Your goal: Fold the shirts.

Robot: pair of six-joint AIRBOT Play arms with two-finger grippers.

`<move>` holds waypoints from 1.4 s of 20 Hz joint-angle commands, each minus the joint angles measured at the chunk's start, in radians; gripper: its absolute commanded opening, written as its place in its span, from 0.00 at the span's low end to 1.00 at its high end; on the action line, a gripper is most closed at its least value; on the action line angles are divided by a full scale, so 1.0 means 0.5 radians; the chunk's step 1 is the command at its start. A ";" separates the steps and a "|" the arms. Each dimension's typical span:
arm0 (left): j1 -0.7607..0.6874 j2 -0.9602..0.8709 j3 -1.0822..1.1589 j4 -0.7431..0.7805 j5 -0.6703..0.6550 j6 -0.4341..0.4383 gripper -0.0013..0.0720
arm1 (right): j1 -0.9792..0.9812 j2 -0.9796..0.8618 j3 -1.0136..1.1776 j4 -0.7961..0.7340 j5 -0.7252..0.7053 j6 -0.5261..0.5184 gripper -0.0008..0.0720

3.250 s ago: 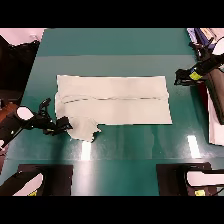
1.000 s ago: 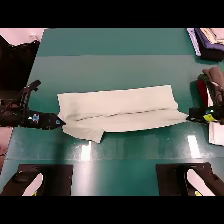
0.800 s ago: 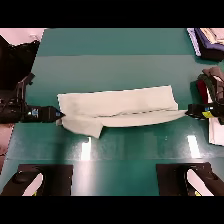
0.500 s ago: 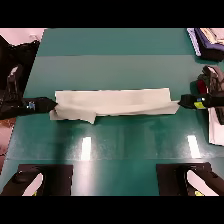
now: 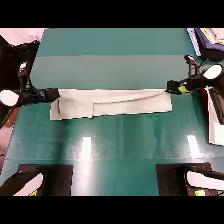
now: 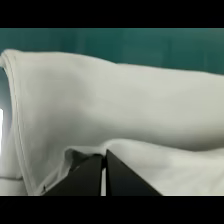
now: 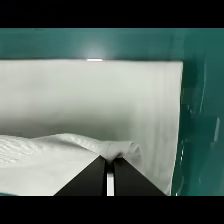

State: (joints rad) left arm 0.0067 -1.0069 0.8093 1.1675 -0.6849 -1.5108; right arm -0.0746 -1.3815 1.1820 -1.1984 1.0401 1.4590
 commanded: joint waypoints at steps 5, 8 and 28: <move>0.001 -0.148 0.173 0.000 0.263 -0.158 0.76 | -0.031 -0.314 0.426 0.006 0.134 -0.008 0.86; 0.001 -0.145 0.260 0.000 -0.005 -0.156 0.76 | -0.168 -0.366 0.585 0.008 0.498 -0.118 0.86; -0.257 -0.188 0.294 -0.055 -0.430 -0.089 0.05 | -0.346 -0.771 0.272 0.792 0.589 -0.641 0.04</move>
State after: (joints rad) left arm -0.0601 -1.0904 0.9447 1.1450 -0.9390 -1.5337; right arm -0.2790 -1.7618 1.2812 -0.8219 1.3128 1.1687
